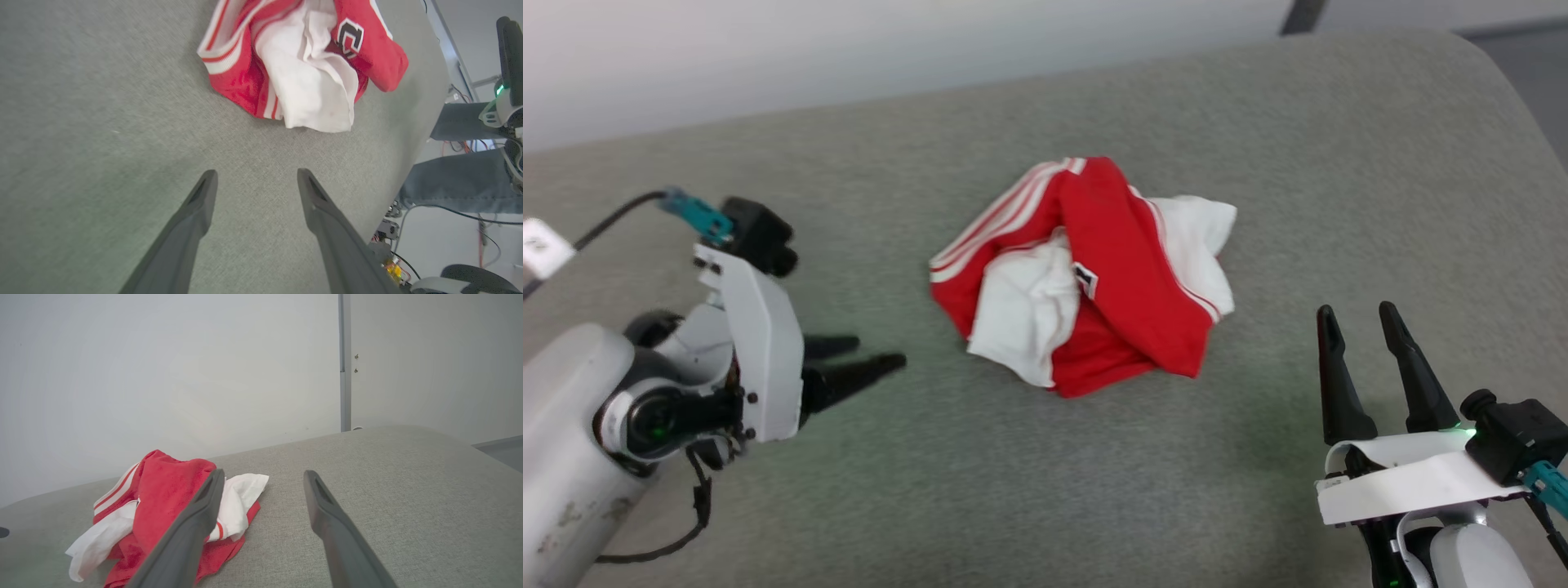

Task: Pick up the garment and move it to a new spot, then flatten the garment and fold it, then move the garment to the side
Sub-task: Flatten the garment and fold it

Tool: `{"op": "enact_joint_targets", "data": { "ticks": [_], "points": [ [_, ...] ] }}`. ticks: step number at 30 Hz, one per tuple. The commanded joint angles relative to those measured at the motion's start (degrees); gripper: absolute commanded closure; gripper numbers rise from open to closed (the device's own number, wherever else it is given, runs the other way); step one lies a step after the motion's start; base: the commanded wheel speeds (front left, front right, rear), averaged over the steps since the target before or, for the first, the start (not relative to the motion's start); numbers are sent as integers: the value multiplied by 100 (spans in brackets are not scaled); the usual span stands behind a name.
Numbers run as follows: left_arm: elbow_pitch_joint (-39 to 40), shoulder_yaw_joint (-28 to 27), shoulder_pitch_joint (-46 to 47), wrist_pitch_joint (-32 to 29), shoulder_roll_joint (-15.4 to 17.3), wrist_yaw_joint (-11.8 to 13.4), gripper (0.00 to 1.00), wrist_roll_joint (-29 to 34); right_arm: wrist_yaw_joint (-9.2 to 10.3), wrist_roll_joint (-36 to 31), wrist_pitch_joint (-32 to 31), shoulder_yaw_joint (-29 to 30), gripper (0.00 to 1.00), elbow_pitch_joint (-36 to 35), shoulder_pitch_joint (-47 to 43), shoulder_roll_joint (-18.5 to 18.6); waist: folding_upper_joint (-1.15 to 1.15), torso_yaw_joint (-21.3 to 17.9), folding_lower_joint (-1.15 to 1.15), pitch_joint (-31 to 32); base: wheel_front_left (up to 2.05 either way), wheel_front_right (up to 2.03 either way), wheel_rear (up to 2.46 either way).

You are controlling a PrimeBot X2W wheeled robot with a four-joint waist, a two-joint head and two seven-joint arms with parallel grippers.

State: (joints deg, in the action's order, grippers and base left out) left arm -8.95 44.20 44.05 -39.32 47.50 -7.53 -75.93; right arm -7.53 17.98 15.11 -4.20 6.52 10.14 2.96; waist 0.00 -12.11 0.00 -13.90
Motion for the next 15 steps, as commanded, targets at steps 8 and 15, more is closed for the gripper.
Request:
{"op": "enact_joint_targets", "data": {
  "ticks": [8,15],
  "points": [
    [-86,172,281,-515,-117,8,0,-440,8,162,5,-118,0,-233,88,-14,0,-711,0,-602,0,0,0],
    [-390,267,408,-496,-252,8,0,-460,8,260,5,-214,0,-329,82,-11,0,-862,0,-732,0,0,0]
  ]
}}
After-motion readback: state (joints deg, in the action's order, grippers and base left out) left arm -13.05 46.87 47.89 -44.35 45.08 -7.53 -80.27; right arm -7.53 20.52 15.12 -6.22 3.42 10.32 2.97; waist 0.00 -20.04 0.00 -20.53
